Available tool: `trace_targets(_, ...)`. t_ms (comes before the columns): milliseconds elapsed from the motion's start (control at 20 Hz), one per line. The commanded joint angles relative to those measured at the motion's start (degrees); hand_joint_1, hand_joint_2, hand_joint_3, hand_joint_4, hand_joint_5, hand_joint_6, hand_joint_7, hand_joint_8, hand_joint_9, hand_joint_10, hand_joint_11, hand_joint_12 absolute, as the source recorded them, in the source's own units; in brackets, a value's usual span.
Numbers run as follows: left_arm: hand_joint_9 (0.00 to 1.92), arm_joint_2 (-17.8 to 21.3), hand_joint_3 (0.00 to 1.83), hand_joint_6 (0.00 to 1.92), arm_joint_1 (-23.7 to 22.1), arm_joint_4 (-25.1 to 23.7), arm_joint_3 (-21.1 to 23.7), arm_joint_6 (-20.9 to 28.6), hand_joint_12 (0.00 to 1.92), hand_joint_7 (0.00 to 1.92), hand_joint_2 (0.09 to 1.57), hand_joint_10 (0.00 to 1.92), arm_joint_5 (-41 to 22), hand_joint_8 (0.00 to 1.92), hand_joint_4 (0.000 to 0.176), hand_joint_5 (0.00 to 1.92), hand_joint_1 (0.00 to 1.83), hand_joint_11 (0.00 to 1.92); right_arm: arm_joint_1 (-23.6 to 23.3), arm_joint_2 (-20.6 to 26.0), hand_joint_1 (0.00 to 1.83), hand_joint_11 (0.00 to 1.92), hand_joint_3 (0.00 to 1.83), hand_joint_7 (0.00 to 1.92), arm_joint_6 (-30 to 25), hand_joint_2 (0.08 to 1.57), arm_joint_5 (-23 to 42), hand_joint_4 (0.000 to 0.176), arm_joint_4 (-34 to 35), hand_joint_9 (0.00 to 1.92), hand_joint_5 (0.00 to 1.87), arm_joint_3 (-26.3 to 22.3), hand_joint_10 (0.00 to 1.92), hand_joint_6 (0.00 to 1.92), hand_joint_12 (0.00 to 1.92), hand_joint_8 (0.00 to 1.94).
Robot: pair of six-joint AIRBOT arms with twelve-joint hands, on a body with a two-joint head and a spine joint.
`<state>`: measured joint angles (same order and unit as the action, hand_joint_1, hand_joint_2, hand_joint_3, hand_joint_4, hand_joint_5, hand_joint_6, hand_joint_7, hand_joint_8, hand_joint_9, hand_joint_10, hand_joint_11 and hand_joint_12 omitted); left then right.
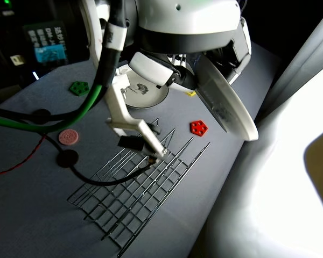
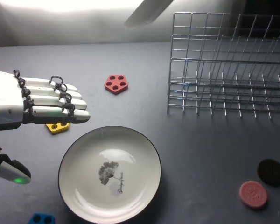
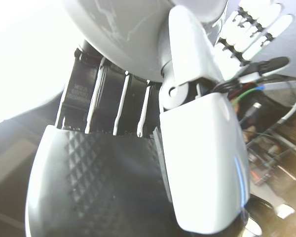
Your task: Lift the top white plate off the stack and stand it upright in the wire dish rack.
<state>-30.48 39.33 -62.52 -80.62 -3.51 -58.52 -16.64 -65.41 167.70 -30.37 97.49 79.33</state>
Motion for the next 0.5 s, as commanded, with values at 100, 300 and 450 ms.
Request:
trace_targets(100, 0.00, 0.4, 0.00, 0.00, -1.1, 3.7, 0.2, 0.1, 0.09, 0.00, 1.04, 0.00, -4.1, 0.00, 0.000, 0.00, 0.34, 0.01, -1.8, 1.2, 1.48, 0.78, 0.00, 0.89, -4.9, 1.14, 0.8, 0.000, 0.6, 0.90, 0.77, 0.5, 1.02, 1.22, 1.59, 0.84)
trace_targets(300, 0.01, 0.5, 0.00, 0.00, -1.1, 3.7, 0.2, 0.1, 0.10, 0.00, 1.04, 0.00, -4.1, 0.00, 0.000, 0.00, 0.35, 0.03, -3.1, 2.2, 1.48, 0.79, 0.00, 0.89, -6.1, 1.14, 1.1, 0.000, 0.5, 0.90, 0.78, 0.5, 1.02, 1.21, 1.59, 0.86)
trace_targets(450, 0.00, 0.5, 0.00, 0.00, -1.1, 3.7, 0.3, 0.1, 0.09, 0.00, 1.04, 0.00, -4.1, 0.00, 0.000, 0.00, 0.34, 0.02, -4.4, 2.4, 1.48, 0.78, 0.00, 0.88, -6.2, 1.15, 1.2, 0.000, 0.5, 0.89, 0.77, 0.7, 1.02, 1.24, 1.59, 0.86)
